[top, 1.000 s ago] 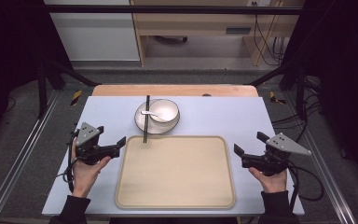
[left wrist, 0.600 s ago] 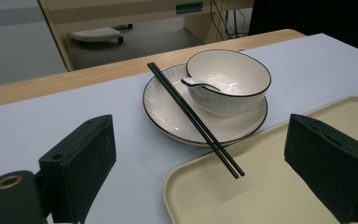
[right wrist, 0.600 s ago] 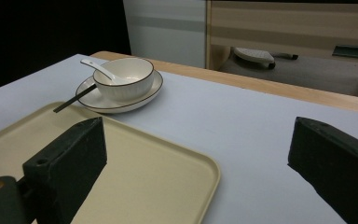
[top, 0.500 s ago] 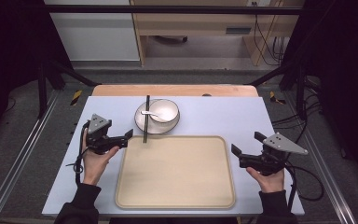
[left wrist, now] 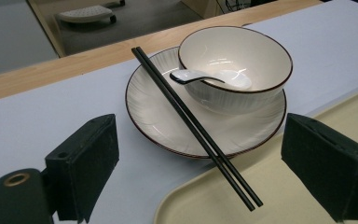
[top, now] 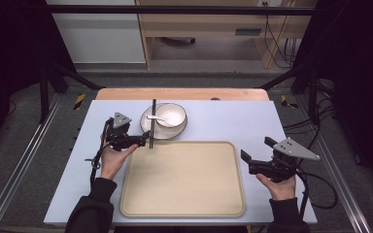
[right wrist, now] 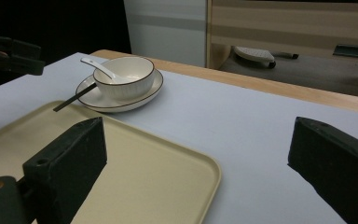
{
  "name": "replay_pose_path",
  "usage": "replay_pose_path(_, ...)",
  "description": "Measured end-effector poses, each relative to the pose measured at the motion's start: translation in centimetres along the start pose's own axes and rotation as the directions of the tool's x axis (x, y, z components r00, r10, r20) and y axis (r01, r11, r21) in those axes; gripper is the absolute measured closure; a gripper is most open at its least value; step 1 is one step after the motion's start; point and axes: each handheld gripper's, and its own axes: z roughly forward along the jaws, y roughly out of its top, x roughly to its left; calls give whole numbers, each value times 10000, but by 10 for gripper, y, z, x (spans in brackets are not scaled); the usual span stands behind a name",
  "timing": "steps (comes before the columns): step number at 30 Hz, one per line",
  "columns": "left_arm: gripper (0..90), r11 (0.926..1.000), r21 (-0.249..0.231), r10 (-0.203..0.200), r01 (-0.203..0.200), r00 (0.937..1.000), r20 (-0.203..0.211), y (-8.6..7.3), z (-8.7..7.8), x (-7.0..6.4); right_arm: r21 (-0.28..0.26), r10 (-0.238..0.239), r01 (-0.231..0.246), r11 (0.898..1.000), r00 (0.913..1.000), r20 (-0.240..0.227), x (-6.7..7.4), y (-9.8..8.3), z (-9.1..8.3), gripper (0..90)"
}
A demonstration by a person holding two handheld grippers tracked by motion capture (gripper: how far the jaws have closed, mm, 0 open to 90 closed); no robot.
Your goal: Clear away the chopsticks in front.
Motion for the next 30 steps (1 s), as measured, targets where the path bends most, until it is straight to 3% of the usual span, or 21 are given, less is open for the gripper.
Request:
replay_pose_path(10,207,9969,779,90,-65,9995,-309,-5,29,4,76,19,-18,10000,10000,-23,-1,-1,2,45)
replay_pose_path(22,372,9922,1234,239,-171,9982,-543,-1,52,4,71,19,-19,10000,10000,-20,-1,-1,2,45)
replay_pose_path(30,498,9892,1467,111,-58,9993,-354,-4,61,4,65,82,-81,9999,10000,-37,-2,0,1,45)
